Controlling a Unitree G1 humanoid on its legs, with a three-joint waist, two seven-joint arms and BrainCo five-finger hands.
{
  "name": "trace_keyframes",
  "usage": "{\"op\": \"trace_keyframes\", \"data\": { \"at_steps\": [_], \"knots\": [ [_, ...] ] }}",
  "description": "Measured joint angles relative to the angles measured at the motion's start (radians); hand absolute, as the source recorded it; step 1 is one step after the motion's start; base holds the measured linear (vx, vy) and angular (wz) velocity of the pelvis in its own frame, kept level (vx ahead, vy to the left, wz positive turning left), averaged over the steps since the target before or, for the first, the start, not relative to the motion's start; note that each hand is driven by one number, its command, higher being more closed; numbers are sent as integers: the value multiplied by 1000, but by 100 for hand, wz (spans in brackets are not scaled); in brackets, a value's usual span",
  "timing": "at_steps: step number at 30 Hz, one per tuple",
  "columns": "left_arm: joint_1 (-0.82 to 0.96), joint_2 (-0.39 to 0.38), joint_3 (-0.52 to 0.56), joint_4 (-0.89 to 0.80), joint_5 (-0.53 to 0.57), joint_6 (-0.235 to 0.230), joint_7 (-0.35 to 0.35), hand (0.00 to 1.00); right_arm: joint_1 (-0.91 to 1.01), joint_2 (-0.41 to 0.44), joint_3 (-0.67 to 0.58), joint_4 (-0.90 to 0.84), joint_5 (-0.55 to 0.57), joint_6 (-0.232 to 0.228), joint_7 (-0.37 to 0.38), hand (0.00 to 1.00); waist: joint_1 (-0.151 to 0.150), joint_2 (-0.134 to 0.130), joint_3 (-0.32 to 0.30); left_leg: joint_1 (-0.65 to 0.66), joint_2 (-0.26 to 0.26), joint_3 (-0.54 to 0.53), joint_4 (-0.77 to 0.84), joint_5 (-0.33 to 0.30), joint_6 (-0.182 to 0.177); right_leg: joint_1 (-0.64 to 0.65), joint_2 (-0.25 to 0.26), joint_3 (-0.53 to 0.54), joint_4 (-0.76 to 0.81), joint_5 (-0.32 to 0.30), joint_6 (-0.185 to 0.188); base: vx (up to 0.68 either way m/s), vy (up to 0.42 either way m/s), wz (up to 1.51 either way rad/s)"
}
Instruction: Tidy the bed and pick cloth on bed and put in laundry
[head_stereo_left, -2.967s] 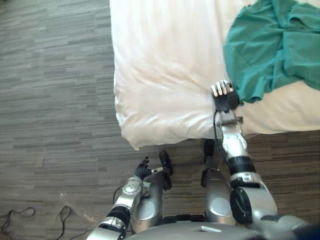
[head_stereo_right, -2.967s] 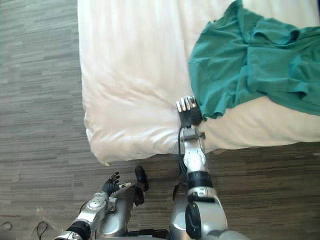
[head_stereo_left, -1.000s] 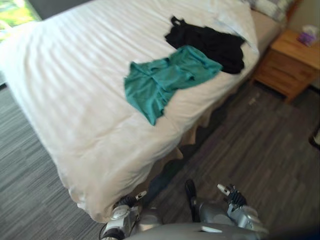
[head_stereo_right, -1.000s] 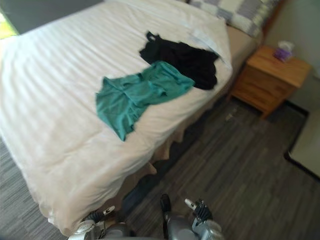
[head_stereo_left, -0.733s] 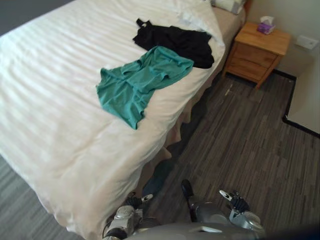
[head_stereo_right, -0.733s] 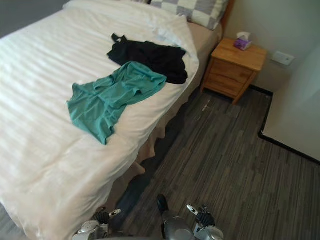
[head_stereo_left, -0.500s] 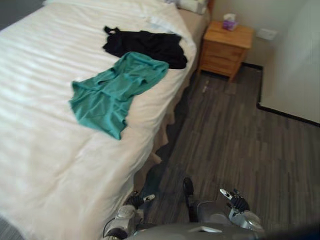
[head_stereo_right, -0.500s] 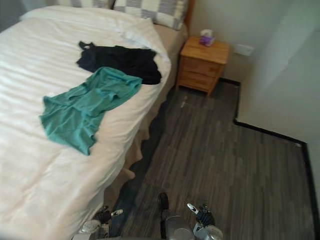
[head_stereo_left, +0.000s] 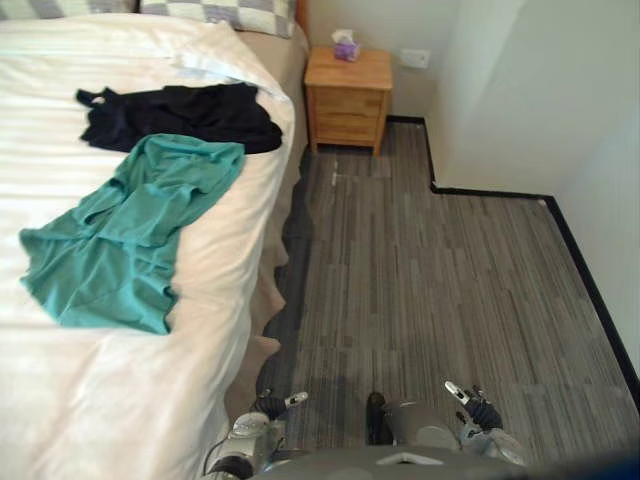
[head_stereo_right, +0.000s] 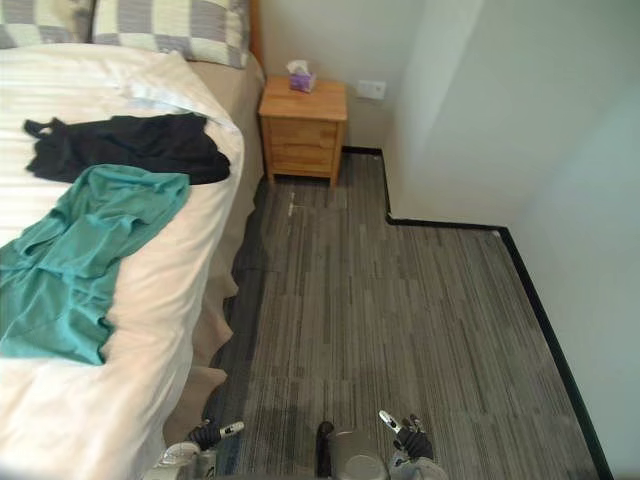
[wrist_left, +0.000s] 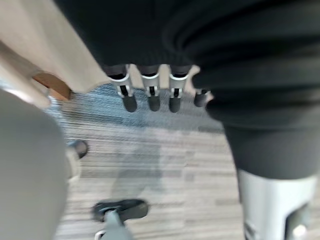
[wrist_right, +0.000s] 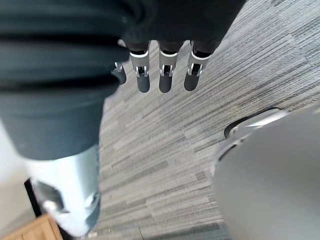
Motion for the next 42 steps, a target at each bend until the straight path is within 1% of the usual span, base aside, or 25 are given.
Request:
{"op": "trace_keyframes", "data": {
  "at_steps": [2,3,6,8,9,15,18,20,23,25,26,27,28,29,30,31,32,33,34,36,37,38,39,40,42],
  "knots": [
    [-2,-4,-4,0,2,0,-6,0,10,-3,1,3,-23,15,16,0,-1,0,-1,3,0,-1,5,21,-4,51,10,18,-92,45,-5,-20,-88,-25],
    [-1,-4,-10,0,11,-1,-15,0,11,-4,1,18,-26,19,24,0,0,-3,-3,5,2,-1,17,24,-4,82,14,29,-147,66,-3,-35,-68,-15],
    [-3,-5,-38,-1,20,0,-26,0,15,-4,1,20,-25,24,24,0,1,-6,-6,7,2,-2,19,25,-5,131,17,37,-246,114,0,-64,-34,-4],
    [-5,-5,-40,-1,20,4,-33,0,16,-4,2,21,-25,26,24,0,2,-7,-5,14,2,-5,16,25,-5,135,19,37,-249,115,1,-59,0,1],
    [-21,9,-113,58,7,30,-32,0,14,-25,18,37,-26,26,36,0,8,15,-17,14,22,-34,-3,-26,-17,116,25,-43,-250,125,-11,0,0,0],
    [-21,11,-112,58,-5,27,-25,0,14,-25,18,37,-23,26,36,0,8,14,-14,13,21,-36,-2,-26,-17,116,24,-44,-250,125,-11,0,0,0],
    [-18,17,-108,57,-83,19,9,0,14,-25,18,37,-11,21,34,0,9,11,-11,-2,18,-54,10,-24,-12,111,18,-54,-250,125,-11,-1,0,8],
    [-9,22,-100,43,-127,12,13,0,14,-23,19,37,15,17,33,0,11,7,-6,-14,14,-68,17,-17,-9,105,12,-58,-250,125,-11,-17,6,10],
    [8,22,-65,18,-187,-17,53,0,11,-20,18,37,54,17,31,0,13,0,13,-22,8,-85,17,-7,-10,103,5,-70,-250,125,-11,-23,9,7],
    [12,25,-54,15,-214,-29,77,0,6,-16,13,37,64,20,30,0,9,-5,25,-27,19,-82,22,-7,-12,100,12,-80,-250,115,-14,-19,-19,1],
    [20,16,-27,12,-240,-32,92,0,3,-27,7,37,67,22,36,0,11,24,23,-43,58,-46,34,-26,-42,88,36,-97,-212,74,-20,32,-22,-55],
    [40,9,-6,-8,-264,-40,97,0,-17,-43,2,32,61,29,44,0,31,39,30,-53,100,16,102,-54,-79,-12,18,-141,88,-43,-50,125,-47,-66],
    [63,20,8,-31,-265,-43,97,0,-17,-37,13,27,51,29,48,0,35,17,30,-70,105,46,199,-66,-102,-27,-13,-141,187,-118,-25,156,-45,-72],
    [74,44,14,-53,-268,-46,97,0,-10,-32,26,38,43,28,53,0,36,-19,31,-117,128,43,357,-59,-105,-15,-28,-113,185,-178,-48,121,-194,-40],
    [72,48,15,-57,-269,-43,101,0,-10,-40,51,51,43,30,62,0,31,-8,29,-180,183,0,527,-22,-96,8,-14,-99,170,-184,-51,142,-291,-57],
    [74,31,31,-67,-277,-48,110,0,-13,-48,63,59,43,33,68,0,32,1,41,-290,237,-107,764,107,-60,80,12,-59,103,-160,-52,172,-290,-54],
    [72,23,39,-69,-276,-49,110,0,-17,-55,62,59,43,33,69,0,33,8,44,-314,238,-138,806,102,-62,95,20,-46,90,-150,-51,222,-175,-72],
    [69,13,57,-70,-276,-51,110,0,-20,-66,61,68,43,34,69,0,35,30,48,-350,222,-190,853,67,-70,119,29,-21,65,-140,-56,194,-67,-89],
    [66,2,64,-70,-276,-59,108,0,-32,-74,52,93,43,35,69,0,36,42,55,-384,171,-240,840,38,-71,152,33,13,34,-126,-63,217,-60,-98],
    [66,-2,66,-77,-275,-68,104,0,-39,-70,44,98,42,35,69,0,41,38,58,-406,112,-269,759,17,-70,193,38,60,-1,-117,-58,225,-51,-86],
    [67,-6,88,-84,-274,-69,91,0,-39,-64,44,96,42,35,70,0,42,32,61,-411,72,-283,649,8,-65,218,44,91,-28,-117,-56,162,-29,-68],
    [67,-7,91,-90,-274,-68,88,0,-40,-62,44,96,42,35,70,0,42,30,62,-410,60,-282,604,8,-64,227,47,101,-36,-117,-56,196,-16,-61],
    [66,-9,93,-93,-274,-67,88,0,-43,-58,45,93,42,35,72,0,42,27,64,-413,35,-283,506,12,-60,243,51,122,-55,-120,-51,173,17,-53],
    [66,-8,94,-95,-272,-64,88,0,-46,-53,44,89,31,35,72,0,44,22,69,-419,-3,-283,340,38,-41,272,54,148,-79,-121,-50,307,36,-50],
    [65,-5,98,-99,-274,-65,88,0,-45,-50,44,86,19,35,72,0,48,20,78,-422,-33,-280,203,95,-34,298,53,166,-100,-125,-44,290,59,-31]
  ]
}}
